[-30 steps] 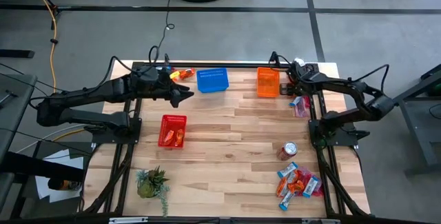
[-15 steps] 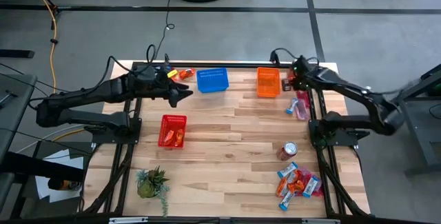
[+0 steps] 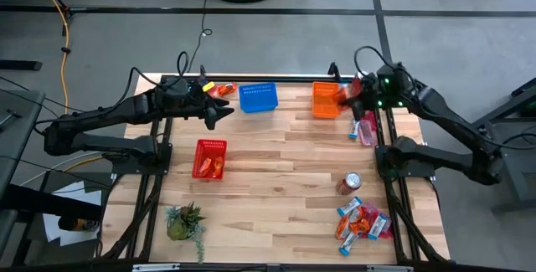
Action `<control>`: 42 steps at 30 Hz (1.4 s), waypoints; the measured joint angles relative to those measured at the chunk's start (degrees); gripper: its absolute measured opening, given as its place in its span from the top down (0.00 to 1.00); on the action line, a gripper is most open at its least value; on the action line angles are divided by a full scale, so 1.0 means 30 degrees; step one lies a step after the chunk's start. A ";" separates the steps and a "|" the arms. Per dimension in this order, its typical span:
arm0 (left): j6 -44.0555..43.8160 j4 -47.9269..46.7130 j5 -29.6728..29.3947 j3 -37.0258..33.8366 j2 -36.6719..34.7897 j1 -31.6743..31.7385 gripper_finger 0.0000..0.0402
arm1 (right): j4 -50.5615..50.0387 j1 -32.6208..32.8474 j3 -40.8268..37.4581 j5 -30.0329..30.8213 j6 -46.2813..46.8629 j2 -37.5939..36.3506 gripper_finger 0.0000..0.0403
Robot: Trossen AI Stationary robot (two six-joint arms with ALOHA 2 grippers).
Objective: Sort candy
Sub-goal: Put the orange candy pack into the red basket
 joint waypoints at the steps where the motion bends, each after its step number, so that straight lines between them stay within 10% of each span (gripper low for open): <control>1: 0.0138 0.0198 0.0000 0.0000 0.0000 0.0000 0.46 | 0.0183 0.0647 -0.0009 -0.0275 -0.0005 -0.0284 1.00; 15: 0.3851 0.8103 0.1036 0.0000 0.2102 -0.1140 0.46 | 0.8399 1.0283 -0.0031 0.8256 -0.2897 0.2356 1.00; 24: 1.0300 1.5031 -0.1251 0.0000 0.7188 -0.2965 0.46 | 1.6519 1.2379 -0.0031 1.0830 -0.3595 0.6637 1.00; 42: 1.0041 1.9510 -0.1125 0.0015 0.9974 -0.3661 0.46 | 2.0684 1.4156 -0.0038 1.4381 -0.3945 0.9688 1.00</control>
